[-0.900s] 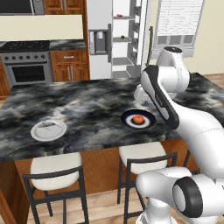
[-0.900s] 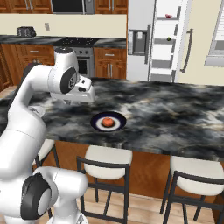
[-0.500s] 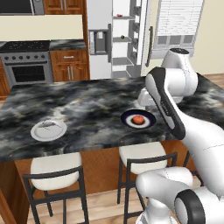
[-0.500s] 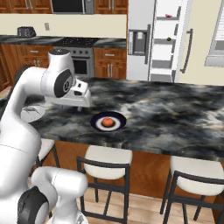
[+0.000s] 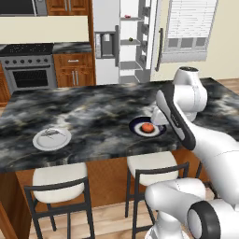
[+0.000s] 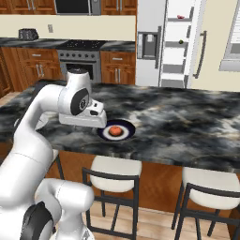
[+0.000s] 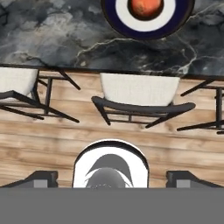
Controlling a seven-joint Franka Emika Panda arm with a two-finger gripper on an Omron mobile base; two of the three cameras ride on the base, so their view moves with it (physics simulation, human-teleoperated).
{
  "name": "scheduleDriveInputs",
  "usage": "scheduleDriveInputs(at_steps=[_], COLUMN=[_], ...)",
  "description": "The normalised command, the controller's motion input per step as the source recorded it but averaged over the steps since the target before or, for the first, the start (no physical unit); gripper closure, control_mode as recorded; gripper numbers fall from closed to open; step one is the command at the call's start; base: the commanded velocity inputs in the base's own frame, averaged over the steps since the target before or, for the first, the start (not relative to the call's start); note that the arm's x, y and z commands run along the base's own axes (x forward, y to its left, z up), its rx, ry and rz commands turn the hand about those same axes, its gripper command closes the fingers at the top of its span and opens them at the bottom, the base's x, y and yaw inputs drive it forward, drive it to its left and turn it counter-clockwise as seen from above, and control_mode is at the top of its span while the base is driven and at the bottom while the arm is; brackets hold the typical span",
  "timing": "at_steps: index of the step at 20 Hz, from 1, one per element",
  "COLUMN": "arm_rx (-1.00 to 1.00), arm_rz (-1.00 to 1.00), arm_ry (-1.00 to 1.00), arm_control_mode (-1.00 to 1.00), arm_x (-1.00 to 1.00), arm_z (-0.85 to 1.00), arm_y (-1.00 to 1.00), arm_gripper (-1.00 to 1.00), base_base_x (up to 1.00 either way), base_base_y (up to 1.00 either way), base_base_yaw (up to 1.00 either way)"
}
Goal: Transport the fish and squash to the fridge. Place the fish on the rack containing meat and place the squash on the rack containing the vegetable, ensuring meats and vegetables are on different racks.
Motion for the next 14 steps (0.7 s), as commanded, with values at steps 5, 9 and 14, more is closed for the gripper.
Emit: scheduleDriveInputs(at_steps=[5,9,14], arm_rx=[0.0,0.0,0.0], arm_rz=[0.0,0.0,0.0], arm_ry=[0.13,0.1,0.06], arm_control_mode=[-1.0,-1.0,-1.0], arm_x=[0.67,0.72,0.53], arm_z=[-0.2,-0.26,-0.44], arm_y=[-0.04,-0.04,-0.2], arm_gripper=[-1.0,-1.0,-1.0], base_base_x=[0.0,0.0,0.0], base_base_y=[0.0,0.0,0.0], base_base_yaw=[0.0,0.0,0.0])
